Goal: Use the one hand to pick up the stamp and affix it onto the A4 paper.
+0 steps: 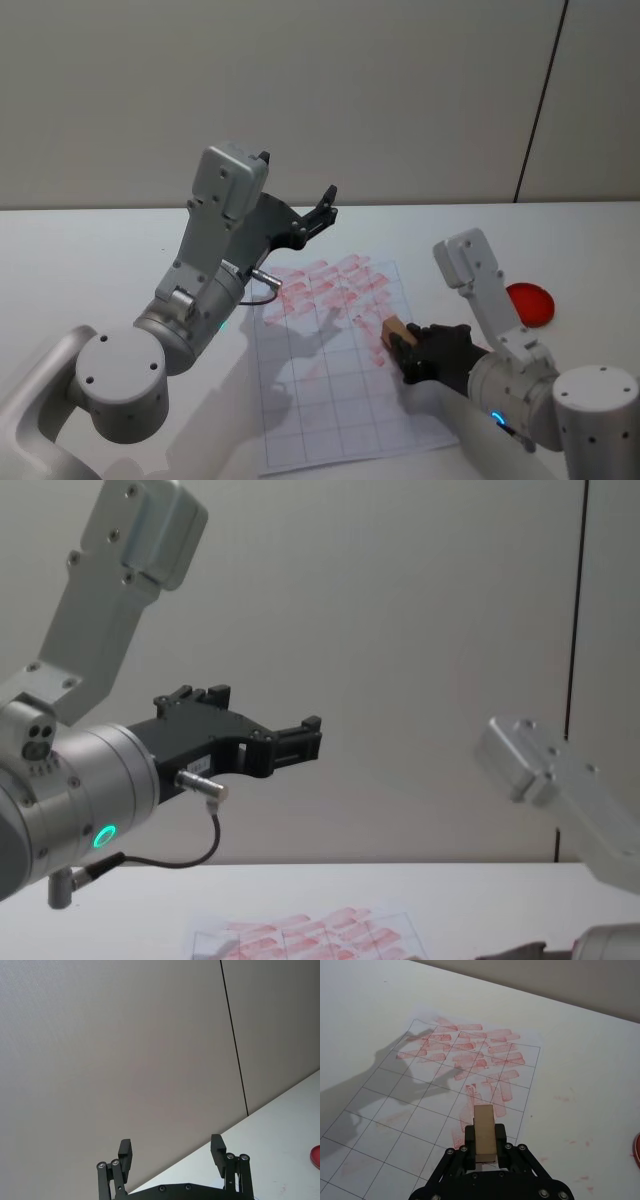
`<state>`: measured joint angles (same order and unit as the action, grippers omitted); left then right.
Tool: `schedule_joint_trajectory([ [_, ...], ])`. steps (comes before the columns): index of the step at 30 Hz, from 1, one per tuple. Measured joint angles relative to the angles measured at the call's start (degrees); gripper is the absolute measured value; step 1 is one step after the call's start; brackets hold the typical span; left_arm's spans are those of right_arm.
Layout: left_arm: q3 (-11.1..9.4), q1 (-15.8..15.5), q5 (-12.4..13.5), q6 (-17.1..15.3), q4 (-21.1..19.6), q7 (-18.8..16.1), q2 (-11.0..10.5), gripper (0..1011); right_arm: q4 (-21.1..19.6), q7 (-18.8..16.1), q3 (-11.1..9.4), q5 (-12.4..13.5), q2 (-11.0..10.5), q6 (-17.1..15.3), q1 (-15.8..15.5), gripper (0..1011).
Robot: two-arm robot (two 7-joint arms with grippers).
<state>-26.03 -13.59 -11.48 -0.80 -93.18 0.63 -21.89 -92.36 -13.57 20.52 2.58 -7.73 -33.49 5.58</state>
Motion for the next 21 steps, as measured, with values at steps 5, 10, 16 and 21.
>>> schedule_joint_trajectory([
  [5,0.0,0.0,0.0,0.0,0.0,0.0,0.0,1002,0.8,-0.3,0.3,-0.3,0.3,-0.3,0.0,216],
  [10,0.0,0.0,0.0,0.0,0.0,0.0,0.0,1001,1.4,-0.5,0.5,-0.8,0.4,-0.4,0.1,214],
  [16,0.0,0.0,0.0,0.0,0.0,0.0,0.0,1001,2.0,-1.1,0.7,-1.8,0.5,-0.6,0.3,216],
  [21,0.0,0.0,0.0,0.0,0.0,0.0,0.0,1001,2.4,-1.8,1.0,-2.6,0.6,-0.9,0.5,214],
])
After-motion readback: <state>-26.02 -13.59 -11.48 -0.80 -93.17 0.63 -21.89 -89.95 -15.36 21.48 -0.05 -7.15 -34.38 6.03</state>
